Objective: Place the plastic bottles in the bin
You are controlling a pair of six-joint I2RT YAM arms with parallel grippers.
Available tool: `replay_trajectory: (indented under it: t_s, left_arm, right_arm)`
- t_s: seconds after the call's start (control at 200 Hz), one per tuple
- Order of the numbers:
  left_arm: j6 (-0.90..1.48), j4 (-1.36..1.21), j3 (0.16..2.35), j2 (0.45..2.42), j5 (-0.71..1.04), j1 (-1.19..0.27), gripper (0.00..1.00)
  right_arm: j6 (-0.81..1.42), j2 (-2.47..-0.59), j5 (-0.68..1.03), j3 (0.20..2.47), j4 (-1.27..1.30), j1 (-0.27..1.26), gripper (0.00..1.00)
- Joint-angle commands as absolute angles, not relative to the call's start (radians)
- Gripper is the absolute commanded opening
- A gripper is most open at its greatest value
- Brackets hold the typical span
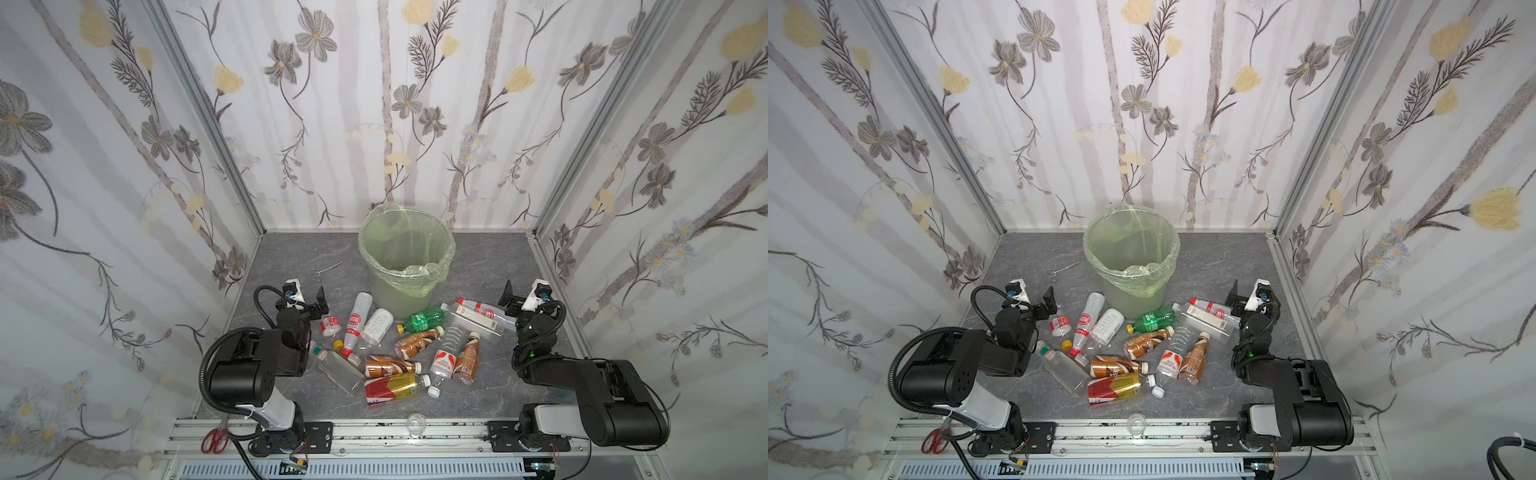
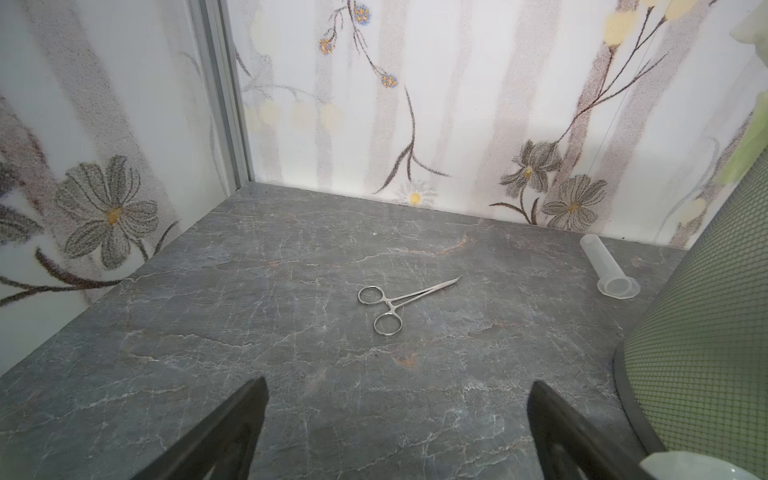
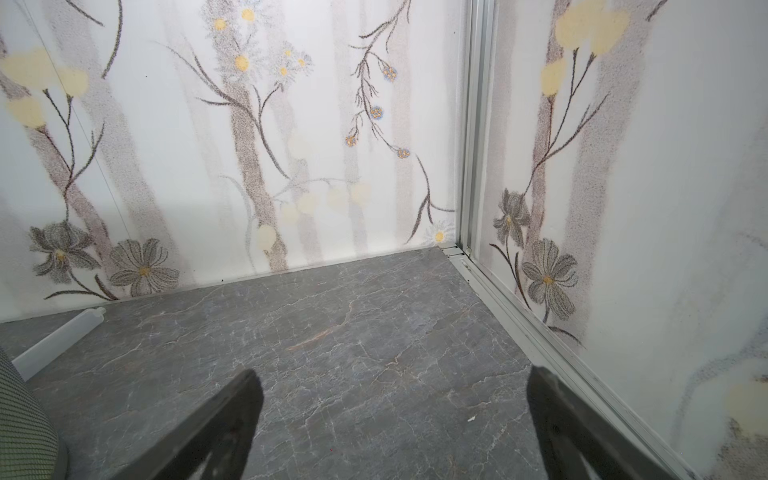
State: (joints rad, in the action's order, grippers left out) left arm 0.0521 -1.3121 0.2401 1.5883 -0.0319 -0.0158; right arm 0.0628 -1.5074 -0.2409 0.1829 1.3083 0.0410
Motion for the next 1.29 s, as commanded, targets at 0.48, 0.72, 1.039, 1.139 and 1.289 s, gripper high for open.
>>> replay_trajectory:
  t_s: [0.48,0.72,1.039,1.139,1.289]
  left_arm:
    - [0.046,-1.328,0.247,1.587,-0.026,-0.016,1.00]
    - [0.046,-1.328,0.247,1.586,-0.026,-0.016,1.00]
    - [0.048,-1.330,0.243,1.585,-0.027,-0.016,1.00]
    - [0.055,-1.330,0.243,1.585,-0.046,-0.016,1.00]
    - [0.055,-1.328,0.246,1.585,-0.062,-0.018,1.00]
  right_arm:
    - [0.066,-1.509,-0.247,0.186,1.341,0.042,1.00]
    - [0.066,-1.509,-0.247,0.185,1.341,0.042,1.00]
    - [0.066,-1.506,-0.246,0.182,1.344,0.041,1.00]
    - [0.066,-1.492,-0.239,0.193,1.322,0.042,1.00]
    - [0.062,-1.386,-0.234,0.319,1.012,0.041,1.00]
